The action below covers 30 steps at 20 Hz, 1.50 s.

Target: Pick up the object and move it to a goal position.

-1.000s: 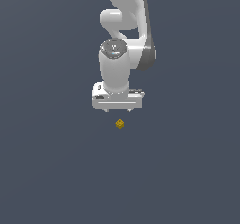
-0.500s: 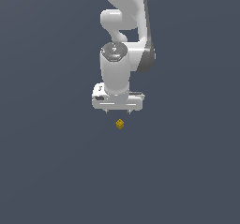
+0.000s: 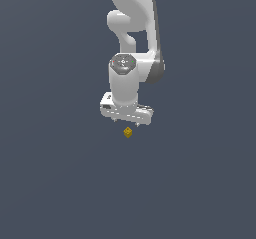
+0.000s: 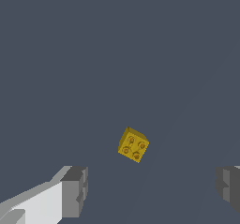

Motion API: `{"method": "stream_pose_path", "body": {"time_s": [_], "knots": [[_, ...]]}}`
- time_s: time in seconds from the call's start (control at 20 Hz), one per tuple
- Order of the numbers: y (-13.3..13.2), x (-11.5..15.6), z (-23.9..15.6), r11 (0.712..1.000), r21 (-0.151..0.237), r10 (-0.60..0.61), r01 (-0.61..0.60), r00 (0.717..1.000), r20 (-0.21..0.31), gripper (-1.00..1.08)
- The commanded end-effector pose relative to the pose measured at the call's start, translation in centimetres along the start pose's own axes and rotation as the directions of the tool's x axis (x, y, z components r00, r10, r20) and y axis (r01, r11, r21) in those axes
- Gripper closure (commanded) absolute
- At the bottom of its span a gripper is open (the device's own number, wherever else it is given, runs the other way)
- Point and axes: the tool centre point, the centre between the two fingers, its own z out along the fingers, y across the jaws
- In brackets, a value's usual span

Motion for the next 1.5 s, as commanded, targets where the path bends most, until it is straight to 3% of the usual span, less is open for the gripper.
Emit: {"method": "stream_pose_path", "body": {"time_s": [0.0, 0.25, 0.7, 1.05, 1.45], "knots": [[0.0, 0.0, 0.9, 0.998, -0.001, 0.066, -0.066, 0.998, -0.002, -0.92], [0.0, -0.1, 2.7, 0.98, -0.002, 0.201, -0.201, 0.98, -0.008, -0.92], [0.2, -0.3, 5.2, 0.922, -0.004, 0.386, -0.386, 0.922, -0.019, -0.92], [0.2, -0.4, 6.1, 0.892, -0.005, 0.452, -0.452, 0.892, -0.024, -0.92], [0.2, -0.4, 6.6, 0.889, -0.005, 0.458, -0.458, 0.889, -0.024, -0.92]]}}
